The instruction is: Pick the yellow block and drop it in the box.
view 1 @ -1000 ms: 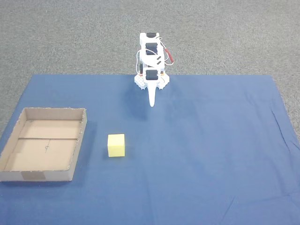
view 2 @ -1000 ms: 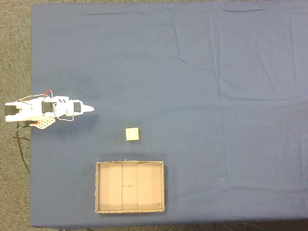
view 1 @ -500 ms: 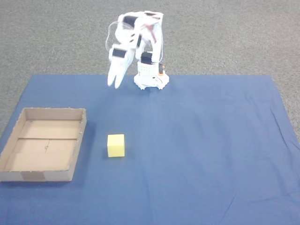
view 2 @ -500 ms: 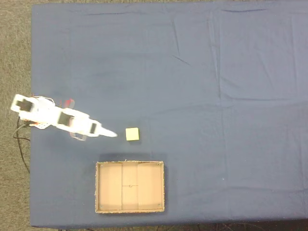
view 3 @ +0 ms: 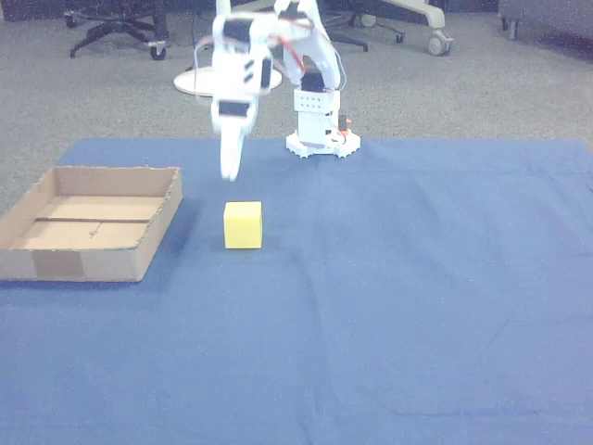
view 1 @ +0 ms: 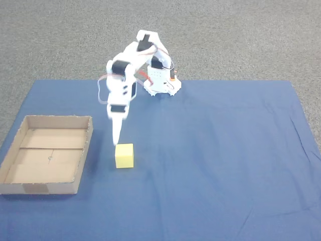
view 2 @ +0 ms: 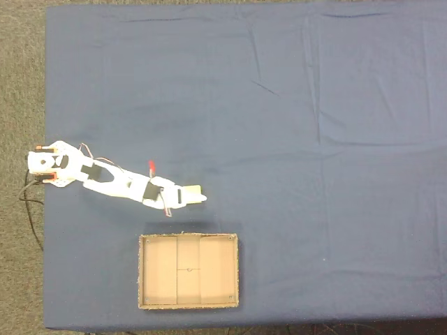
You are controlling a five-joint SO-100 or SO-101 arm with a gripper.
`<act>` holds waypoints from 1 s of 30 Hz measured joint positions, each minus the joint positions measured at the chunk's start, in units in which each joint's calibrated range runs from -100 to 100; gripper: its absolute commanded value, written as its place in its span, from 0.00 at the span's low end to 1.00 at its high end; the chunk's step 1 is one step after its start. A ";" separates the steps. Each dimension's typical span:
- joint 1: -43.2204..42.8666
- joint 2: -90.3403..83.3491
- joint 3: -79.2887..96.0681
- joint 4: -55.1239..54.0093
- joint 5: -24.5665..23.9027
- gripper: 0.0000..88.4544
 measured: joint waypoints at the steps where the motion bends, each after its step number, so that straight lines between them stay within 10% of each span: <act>1: -0.33 2.13 -1.42 -0.31 -0.15 0.55; 21: -3.84 16.79 -13.15 -2.12 0.00 0.18; 30: 10.22 -17.39 -7.64 -2.98 -5.13 0.17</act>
